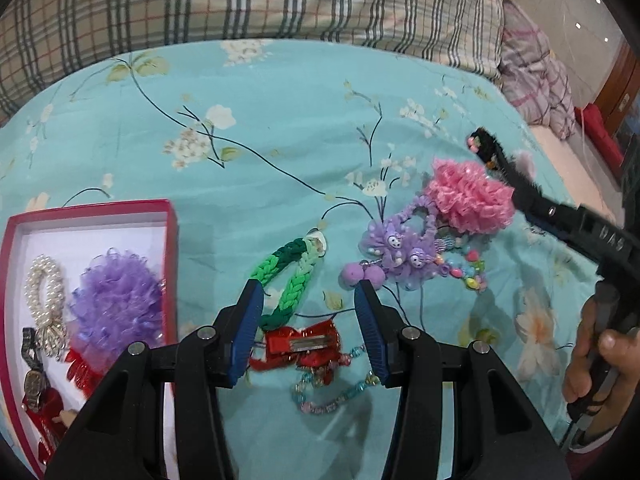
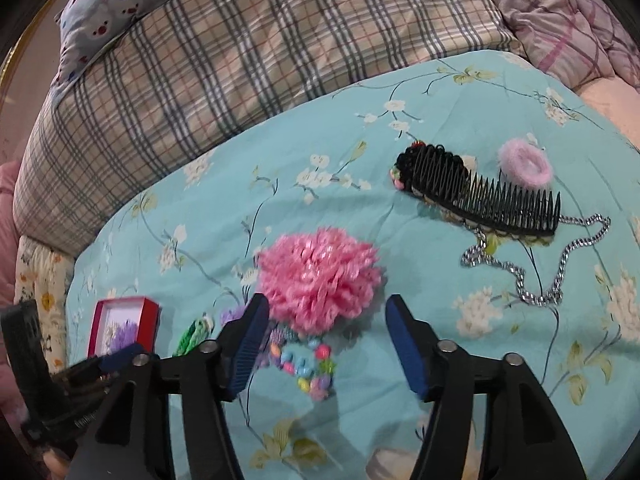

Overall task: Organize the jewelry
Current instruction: 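Grasp the green braided clip with the left tool while the right tool grasps the pink scrunchie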

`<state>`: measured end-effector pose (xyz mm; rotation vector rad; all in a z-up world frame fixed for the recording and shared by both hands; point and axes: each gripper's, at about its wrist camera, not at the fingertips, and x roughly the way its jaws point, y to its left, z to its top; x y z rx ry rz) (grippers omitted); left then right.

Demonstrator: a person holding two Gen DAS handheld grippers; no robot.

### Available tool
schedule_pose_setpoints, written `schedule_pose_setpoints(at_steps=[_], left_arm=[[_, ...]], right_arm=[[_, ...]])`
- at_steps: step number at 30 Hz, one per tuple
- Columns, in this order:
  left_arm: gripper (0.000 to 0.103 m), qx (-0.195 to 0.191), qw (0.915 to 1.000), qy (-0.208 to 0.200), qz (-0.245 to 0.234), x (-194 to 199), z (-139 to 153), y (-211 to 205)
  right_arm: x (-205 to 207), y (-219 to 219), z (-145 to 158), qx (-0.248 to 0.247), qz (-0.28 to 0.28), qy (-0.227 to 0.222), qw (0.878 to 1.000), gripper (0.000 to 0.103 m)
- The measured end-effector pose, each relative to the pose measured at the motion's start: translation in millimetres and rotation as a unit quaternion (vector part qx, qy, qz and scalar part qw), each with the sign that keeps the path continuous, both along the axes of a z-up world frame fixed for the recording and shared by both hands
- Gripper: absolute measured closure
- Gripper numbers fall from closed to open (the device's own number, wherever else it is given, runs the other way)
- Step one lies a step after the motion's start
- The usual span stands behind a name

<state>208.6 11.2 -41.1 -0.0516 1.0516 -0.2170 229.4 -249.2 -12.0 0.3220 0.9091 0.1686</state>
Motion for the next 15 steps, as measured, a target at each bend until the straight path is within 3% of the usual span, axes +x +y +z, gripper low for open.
schedule_pose_setpoints(at_steps=[7, 12, 14, 15], left_arm=[[0.057, 0.056, 0.9980, 0.027, -0.007, 23, -29, -18], [0.057, 0.069, 0.9969, 0.036, -0.008, 29, -43, -20], [0.067, 0.075, 0.9967, 0.032, -0.004, 31, -47, -18], [0.081, 0.073, 0.9968, 0.034, -0.002, 33, -48, -16]], right_arm=[[23, 6, -13, 0.000, 0.003, 0.015, 1.000, 0.037], [30, 9, -26, -0.002, 0.010, 0.024, 1.000, 0.037], [32, 9, -30, -0.004, 0.011, 0.025, 1.000, 0.038], [33, 8, -33, -0.003, 0.012, 0.028, 1.000, 0.038]])
